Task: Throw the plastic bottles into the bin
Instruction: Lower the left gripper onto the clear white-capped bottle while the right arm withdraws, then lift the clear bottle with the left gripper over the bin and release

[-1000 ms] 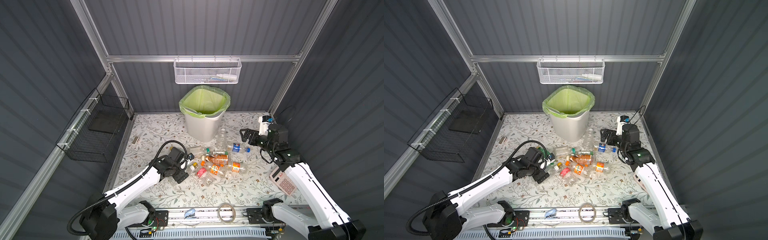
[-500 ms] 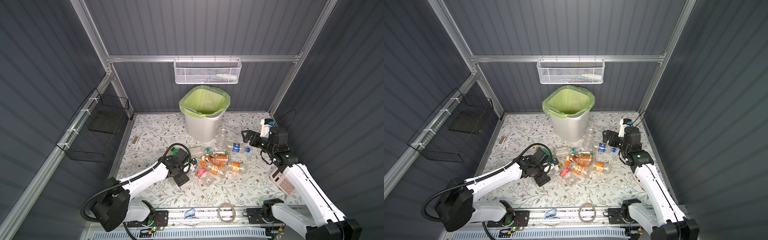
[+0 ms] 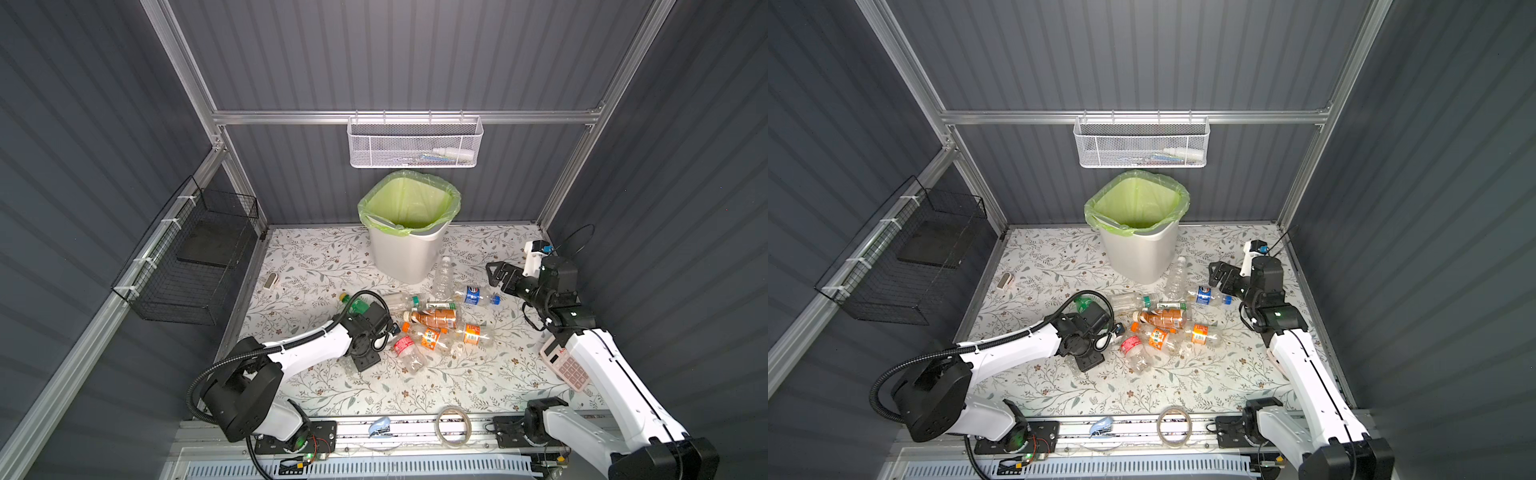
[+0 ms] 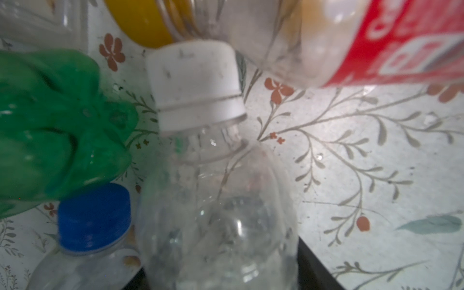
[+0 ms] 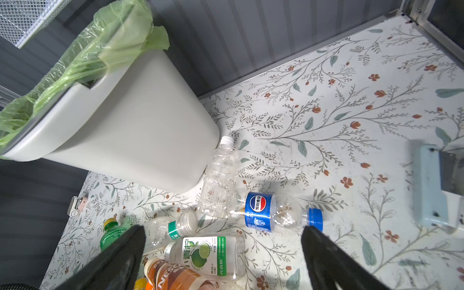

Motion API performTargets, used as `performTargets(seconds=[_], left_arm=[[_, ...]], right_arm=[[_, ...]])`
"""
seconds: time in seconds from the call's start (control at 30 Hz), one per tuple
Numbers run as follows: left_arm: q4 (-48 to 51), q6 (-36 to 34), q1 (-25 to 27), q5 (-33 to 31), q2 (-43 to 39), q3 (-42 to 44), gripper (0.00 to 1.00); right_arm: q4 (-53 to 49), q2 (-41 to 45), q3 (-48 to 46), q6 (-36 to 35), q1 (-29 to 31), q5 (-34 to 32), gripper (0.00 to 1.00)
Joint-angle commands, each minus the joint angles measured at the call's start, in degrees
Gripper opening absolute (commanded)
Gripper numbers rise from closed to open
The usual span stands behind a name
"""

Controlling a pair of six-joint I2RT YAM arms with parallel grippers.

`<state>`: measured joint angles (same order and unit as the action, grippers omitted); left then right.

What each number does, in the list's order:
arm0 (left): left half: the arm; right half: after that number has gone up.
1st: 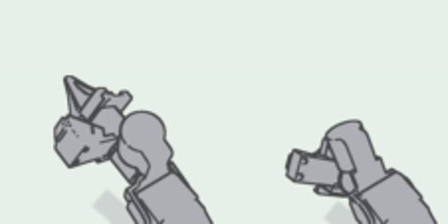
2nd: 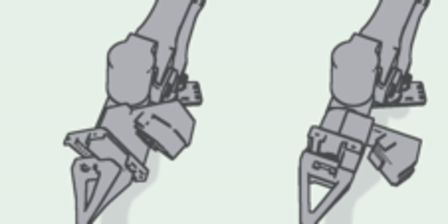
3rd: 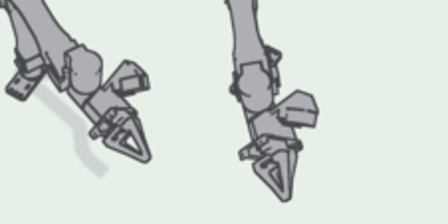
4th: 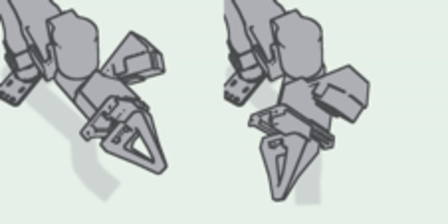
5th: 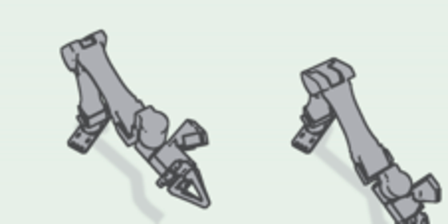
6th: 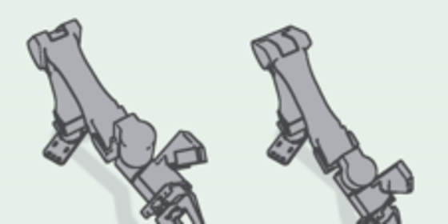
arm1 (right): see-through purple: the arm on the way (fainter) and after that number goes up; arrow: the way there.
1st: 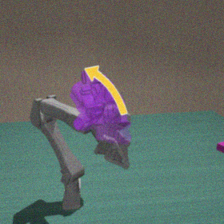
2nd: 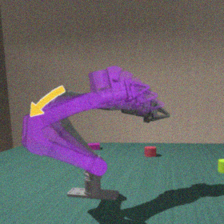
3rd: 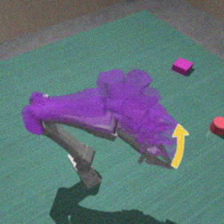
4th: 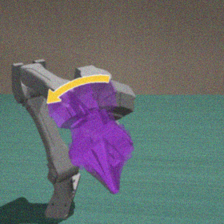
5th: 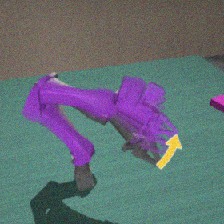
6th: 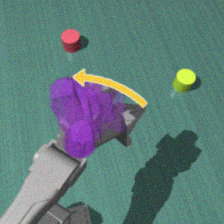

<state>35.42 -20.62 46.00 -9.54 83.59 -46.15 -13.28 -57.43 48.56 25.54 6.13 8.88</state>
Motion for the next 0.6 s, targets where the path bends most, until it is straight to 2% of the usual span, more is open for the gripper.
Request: performTargets(seconds=[0.0,0.57], left_arm=[[-0.59,-0.72,0.41,-1.00,-0.46,-1.22,0.57],[1.85,0.89,0.42,-6.23,-10.75,0.74,0.58]], right_arm=[[0.73,0.45,-0.80,0.28,-0.41,0.67,0.99],[-5.23,-0.32,0.30,-1.55,-0.51,2.35,0.96]])
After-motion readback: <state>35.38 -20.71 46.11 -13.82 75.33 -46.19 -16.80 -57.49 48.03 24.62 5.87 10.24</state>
